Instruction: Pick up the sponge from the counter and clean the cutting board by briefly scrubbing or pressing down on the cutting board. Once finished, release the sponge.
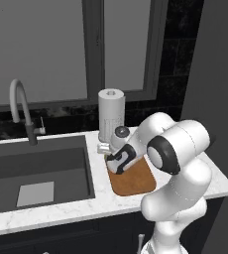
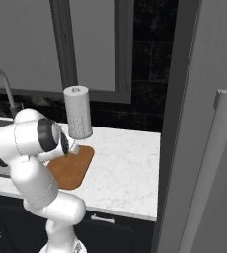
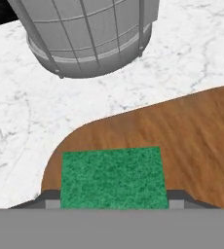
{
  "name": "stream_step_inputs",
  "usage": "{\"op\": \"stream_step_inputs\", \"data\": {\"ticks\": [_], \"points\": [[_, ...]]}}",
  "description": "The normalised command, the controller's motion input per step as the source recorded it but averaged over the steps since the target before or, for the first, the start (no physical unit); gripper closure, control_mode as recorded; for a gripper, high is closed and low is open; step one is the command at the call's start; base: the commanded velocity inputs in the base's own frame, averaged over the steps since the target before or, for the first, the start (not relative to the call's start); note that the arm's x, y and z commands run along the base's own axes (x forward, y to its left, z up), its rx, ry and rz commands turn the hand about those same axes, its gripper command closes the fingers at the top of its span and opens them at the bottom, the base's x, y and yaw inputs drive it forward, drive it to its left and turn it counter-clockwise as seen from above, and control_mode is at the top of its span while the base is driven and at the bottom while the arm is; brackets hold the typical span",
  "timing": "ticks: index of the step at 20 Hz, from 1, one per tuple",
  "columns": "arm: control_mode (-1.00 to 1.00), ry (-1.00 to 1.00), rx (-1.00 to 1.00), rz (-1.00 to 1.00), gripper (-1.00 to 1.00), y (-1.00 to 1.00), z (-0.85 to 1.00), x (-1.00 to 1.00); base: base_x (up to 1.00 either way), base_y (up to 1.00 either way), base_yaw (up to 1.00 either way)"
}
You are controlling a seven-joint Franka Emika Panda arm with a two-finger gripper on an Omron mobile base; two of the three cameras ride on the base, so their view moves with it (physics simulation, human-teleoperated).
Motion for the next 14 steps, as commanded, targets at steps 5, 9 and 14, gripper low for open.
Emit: {"op": "stream_step_inputs", "data": {"ticks": [5,9,14], "points": [[-1.0,0.0,0.0,0.0,1.0,0.04,-0.56,0.09,0.0,0.0,0.0],[-1.0,0.0,0.0,0.0,1.0,0.02,-0.39,-0.05,0.0,0.0,0.0],[-1.0,0.0,0.0,0.0,1.0,0.0,-0.2,-0.37,0.0,0.0,0.0]]}}
